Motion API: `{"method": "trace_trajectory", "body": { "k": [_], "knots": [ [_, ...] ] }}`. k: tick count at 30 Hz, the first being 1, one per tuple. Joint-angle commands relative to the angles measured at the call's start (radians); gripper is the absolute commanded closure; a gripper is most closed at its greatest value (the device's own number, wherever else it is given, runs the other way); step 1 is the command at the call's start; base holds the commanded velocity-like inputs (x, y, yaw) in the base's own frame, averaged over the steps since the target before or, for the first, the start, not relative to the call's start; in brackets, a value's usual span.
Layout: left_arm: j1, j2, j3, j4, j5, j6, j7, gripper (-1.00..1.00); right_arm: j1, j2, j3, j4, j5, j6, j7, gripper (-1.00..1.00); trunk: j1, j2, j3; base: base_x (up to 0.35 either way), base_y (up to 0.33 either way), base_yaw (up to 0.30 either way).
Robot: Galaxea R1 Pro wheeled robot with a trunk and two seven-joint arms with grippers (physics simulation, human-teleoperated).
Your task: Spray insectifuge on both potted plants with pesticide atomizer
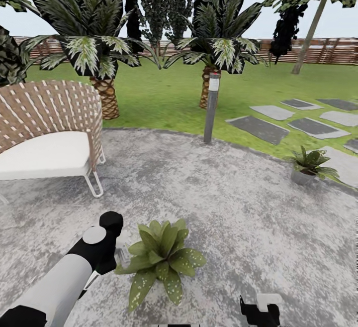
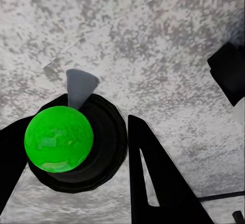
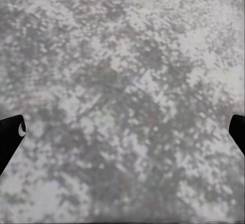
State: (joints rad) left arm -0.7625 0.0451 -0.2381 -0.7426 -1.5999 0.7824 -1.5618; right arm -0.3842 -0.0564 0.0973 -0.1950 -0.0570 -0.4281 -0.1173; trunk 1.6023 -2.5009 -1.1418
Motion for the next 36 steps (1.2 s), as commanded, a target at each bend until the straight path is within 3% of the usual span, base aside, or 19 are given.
{"method": "trace_trajectory", "body": {
  "k": [1,9,13,17,19,20,21,23,28,29,32,36],
  "knots": [
    [0.0,0.001,-0.005,-0.001,-0.005,0.011,-0.009,1.0,-0.001,0.0,0.009,0.0,-0.006,-0.003,-0.005,-1.0,0.0,0.0,-0.001,0.027,0.092,-0.293],
    [-0.003,-0.004,-0.002,-0.004,0.003,0.01,-0.009,1.0,-0.001,0.0,0.01,0.0,-0.005,-0.004,-0.005,-1.0,0.0,0.0,-0.001,0.003,0.009,-0.056],
    [-0.056,-0.053,-0.005,-0.039,0.007,0.005,-0.009,1.0,-0.001,0.0,0.01,0.002,-0.004,-0.004,-0.005,-1.0,0.0,0.0,-0.001,0.0,0.0,0.0],
    [-0.17,-0.096,-0.009,-0.038,-0.002,-0.003,-0.009,1.0,-0.001,0.0,0.011,0.003,-0.004,-0.003,-0.005,-1.0,0.0,0.0,-0.001,0.0,0.0,0.0],
    [-0.193,-0.099,-0.02,-0.034,-0.003,-0.004,-0.009,1.0,-0.001,0.0,0.011,0.003,-0.004,-0.003,-0.005,-1.0,0.0,0.0,-0.001,0.0,0.0,0.0],
    [-0.199,-0.099,-0.086,-0.021,-0.001,-0.003,-0.009,1.0,-0.001,0.0,0.011,0.003,-0.004,-0.003,-0.005,-1.0,0.0,0.0,-0.001,0.0,0.0,0.0],
    [-0.2,-0.099,-0.115,-0.017,0.001,-0.002,-0.009,1.0,-0.001,0.0,0.011,0.003,-0.004,-0.003,-0.005,-1.0,0.0,0.0,-0.001,0.0,0.0,0.0],
    [-0.2,-0.1,-0.139,-0.015,0.006,-0.002,-0.009,1.0,-0.001,0.001,0.012,0.003,-0.004,-0.003,-0.005,-1.0,0.0,0.0,-0.001,0.0,0.0,0.0],
    [-0.191,-0.094,-0.139,0.007,0.012,-0.006,-0.009,1.0,-0.001,0.001,0.012,0.003,-0.004,-0.003,-0.005,-1.0,0.0,0.0,-0.001,0.0,0.0,-0.158],
    [-0.196,-0.094,-0.139,0.027,0.021,-0.017,-0.009,1.0,-0.001,0.001,0.012,0.003,-0.004,-0.003,-0.005,-1.0,0.0,0.0,-0.001,0.0,0.0,-0.282],
    [-0.2,-0.095,-0.138,0.068,0.095,-0.125,-0.009,1.0,-0.001,0.001,0.012,0.004,-0.004,-0.003,-0.005,-1.0,0.0,0.0,-0.001,0.0,0.0,-0.293],
    [-0.198,-0.09,-0.136,0.07,0.107,-0.14,-0.009,1.0,-0.001,0.001,0.012,0.005,-0.004,-0.003,-0.005,-1.0,0.0,0.0,-0.001,0.0,0.0,-0.248]
  ]
}}
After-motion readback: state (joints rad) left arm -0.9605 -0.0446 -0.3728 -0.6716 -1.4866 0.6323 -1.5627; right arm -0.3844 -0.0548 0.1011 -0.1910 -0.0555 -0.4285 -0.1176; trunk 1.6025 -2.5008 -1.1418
